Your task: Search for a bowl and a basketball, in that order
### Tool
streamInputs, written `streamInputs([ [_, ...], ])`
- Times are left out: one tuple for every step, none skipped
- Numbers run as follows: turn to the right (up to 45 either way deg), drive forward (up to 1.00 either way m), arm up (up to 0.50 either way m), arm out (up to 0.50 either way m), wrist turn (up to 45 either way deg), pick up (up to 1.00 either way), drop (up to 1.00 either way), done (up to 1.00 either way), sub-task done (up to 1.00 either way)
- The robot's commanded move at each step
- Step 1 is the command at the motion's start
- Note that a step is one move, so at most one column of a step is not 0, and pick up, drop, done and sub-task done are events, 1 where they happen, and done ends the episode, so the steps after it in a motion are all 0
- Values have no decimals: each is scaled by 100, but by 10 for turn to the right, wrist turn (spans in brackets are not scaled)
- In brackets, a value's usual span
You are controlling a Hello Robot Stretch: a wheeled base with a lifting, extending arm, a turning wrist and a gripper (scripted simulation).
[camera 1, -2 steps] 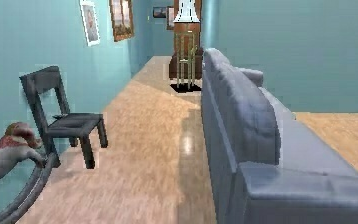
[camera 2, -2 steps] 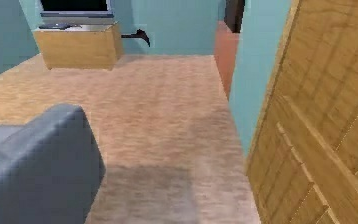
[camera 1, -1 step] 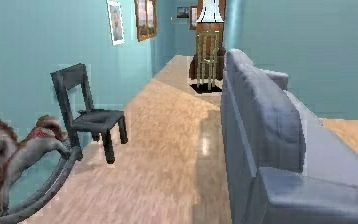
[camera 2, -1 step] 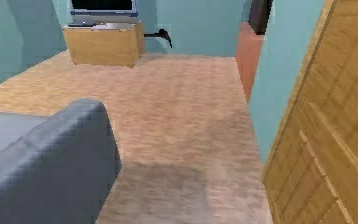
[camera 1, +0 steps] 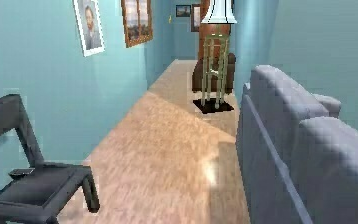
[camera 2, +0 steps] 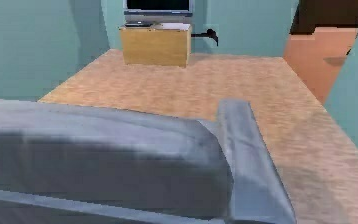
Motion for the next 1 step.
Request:
streamInputs([
  [0,100,0,0,0,0,0,0,0],
])
